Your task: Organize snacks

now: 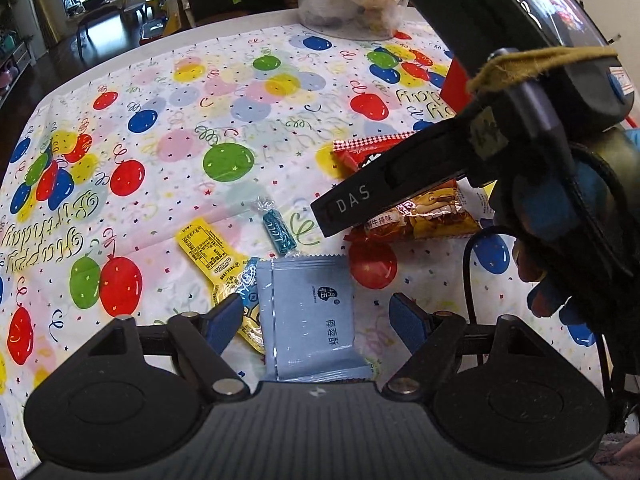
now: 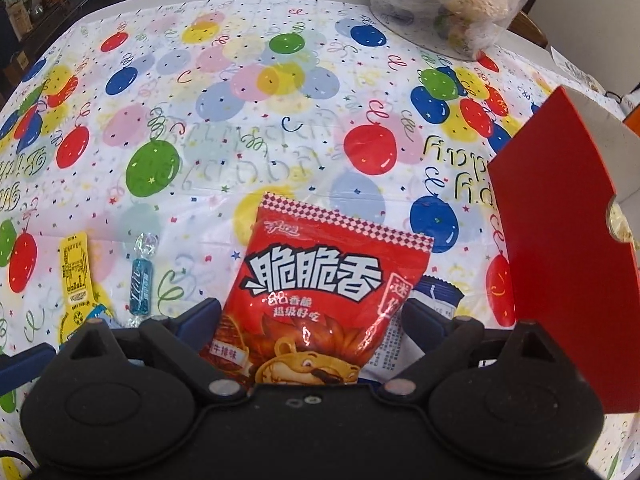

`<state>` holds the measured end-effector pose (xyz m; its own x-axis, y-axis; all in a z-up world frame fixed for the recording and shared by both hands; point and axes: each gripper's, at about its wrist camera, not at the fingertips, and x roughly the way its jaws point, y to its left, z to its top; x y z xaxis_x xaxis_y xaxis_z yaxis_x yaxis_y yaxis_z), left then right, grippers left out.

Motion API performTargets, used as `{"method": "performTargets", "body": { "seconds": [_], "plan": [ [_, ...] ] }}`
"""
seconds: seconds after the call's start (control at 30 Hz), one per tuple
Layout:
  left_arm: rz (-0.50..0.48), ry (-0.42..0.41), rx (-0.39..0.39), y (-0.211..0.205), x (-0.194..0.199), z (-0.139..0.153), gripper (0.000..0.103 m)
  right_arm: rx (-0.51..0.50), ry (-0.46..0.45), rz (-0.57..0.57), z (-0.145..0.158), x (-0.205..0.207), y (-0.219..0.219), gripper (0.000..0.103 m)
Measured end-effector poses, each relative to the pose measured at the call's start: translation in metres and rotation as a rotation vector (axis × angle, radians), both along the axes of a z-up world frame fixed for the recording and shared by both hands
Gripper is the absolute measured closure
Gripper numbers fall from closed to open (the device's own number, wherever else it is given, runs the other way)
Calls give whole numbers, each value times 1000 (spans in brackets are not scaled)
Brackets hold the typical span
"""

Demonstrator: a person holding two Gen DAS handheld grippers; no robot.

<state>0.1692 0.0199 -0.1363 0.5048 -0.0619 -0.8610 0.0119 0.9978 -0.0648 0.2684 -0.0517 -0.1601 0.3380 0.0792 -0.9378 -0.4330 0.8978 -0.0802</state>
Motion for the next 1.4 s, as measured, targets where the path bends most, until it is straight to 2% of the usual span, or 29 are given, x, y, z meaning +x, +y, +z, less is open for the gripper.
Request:
{"method": "performTargets", "body": {
  "seconds": [0.07, 0.2, 0.27, 0.47, 0.67, 0.93, 1.1, 1.4],
  "plan": [
    [-1, 11, 5, 0, 1, -2, 38, 9, 7, 4, 0, 0, -1, 15],
    [8, 21, -2, 1, 0, -4, 43, 17, 9, 18, 2, -2, -2, 20],
    [13, 25, -7, 2, 0, -5, 50, 23, 11, 27, 3, -3, -3, 22],
    [32, 23, -20, 4, 0, -5, 55, 30, 3, 45, 6, -6, -10, 27],
    [66, 27, -43, 10, -1, -5, 55, 67, 3, 24, 14, -7, -27, 28],
    [135, 21, -87, 24, -8, 3, 55, 175, 7, 20, 40, -21, -53, 28],
    [163, 1, -109, 29, -12, 18, 55, 241, -3, 37, 61, -30, -67, 28],
    [186, -72, -124, 24, -15, 63, 55, 335, -64, 65, 105, -36, -97, 28]
  ]
}}
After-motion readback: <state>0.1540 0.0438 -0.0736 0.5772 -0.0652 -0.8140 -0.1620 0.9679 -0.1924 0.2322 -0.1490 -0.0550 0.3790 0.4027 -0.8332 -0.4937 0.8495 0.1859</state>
